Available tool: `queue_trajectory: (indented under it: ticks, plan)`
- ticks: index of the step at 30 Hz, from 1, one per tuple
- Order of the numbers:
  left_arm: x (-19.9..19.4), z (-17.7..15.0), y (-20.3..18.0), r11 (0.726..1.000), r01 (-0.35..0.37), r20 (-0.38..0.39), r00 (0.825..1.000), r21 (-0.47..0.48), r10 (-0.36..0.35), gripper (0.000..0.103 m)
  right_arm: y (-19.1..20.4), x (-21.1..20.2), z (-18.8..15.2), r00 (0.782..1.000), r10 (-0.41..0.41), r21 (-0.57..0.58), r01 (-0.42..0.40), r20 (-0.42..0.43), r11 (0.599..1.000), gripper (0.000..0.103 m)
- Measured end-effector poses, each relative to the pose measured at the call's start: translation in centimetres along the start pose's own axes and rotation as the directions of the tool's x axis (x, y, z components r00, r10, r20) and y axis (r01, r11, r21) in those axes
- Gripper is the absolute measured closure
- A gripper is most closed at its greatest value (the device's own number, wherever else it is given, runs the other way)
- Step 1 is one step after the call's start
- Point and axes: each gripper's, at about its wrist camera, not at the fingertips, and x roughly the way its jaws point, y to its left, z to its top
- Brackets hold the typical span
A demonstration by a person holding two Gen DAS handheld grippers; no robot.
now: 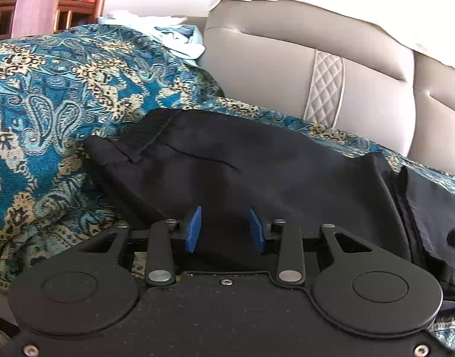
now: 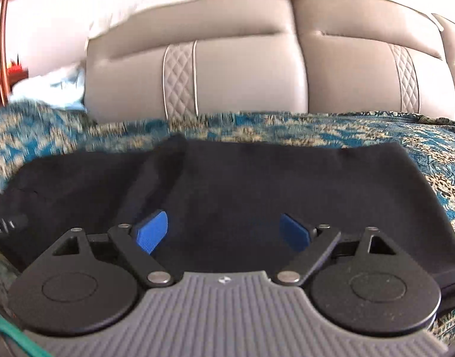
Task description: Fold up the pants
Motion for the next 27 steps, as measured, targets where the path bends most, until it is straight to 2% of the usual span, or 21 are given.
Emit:
queue_trajectory:
  ticks: [4,7,14,17,19,21,27]
  plan:
    - [0.3,0.1,0.6,0.999,-0.04,-0.002,0.999,-0.017,0.04,0.068,1.0,0.4,-1.5,0.999,0.018,-0.076,-0.021,-0.038,0.997,0.011]
    - [0.4,0.1,1.1,0.998,-0.051,-0.002,0.999,-0.035,0.051,0.068,1.7,0.2,-2.7,1.0,0.007,-0.147,-0.008,-0.005,0.989,0.011]
    - [0.2,0.1,1.2,0.997,-0.071,0.015,0.997,-0.033,0.071,0.068,1.6,-0.3,-3.6,0.999,0.027,-0.161,-0.02,0.041,0.987,0.011]
    - [-1.0,0.2,1.9,0.994,-0.069,0.071,0.995,-0.09,0.075,0.058,1.5,-0.3,-3.7,0.998,0.032,-0.161,-0.024,0.046,0.987,0.01]
    - [-1.4,0.4,2.5,0.99,-0.079,0.089,0.992,-0.118,0.089,0.056,1.5,-0.3,-3.7,0.998,0.033,-0.163,-0.025,0.05,0.986,0.01]
    - [-1.2,0.7,3.3,0.983,-0.101,0.075,0.991,-0.151,0.113,0.051,1.5,-0.3,-3.8,0.998,0.034,-0.163,-0.025,0.054,0.986,0.01]
    - [0.3,1.4,6.2,0.949,-0.114,-0.015,0.993,-0.295,0.115,0.051,1.4,-0.3,-3.9,0.998,0.036,-0.163,-0.026,0.059,0.986,0.009]
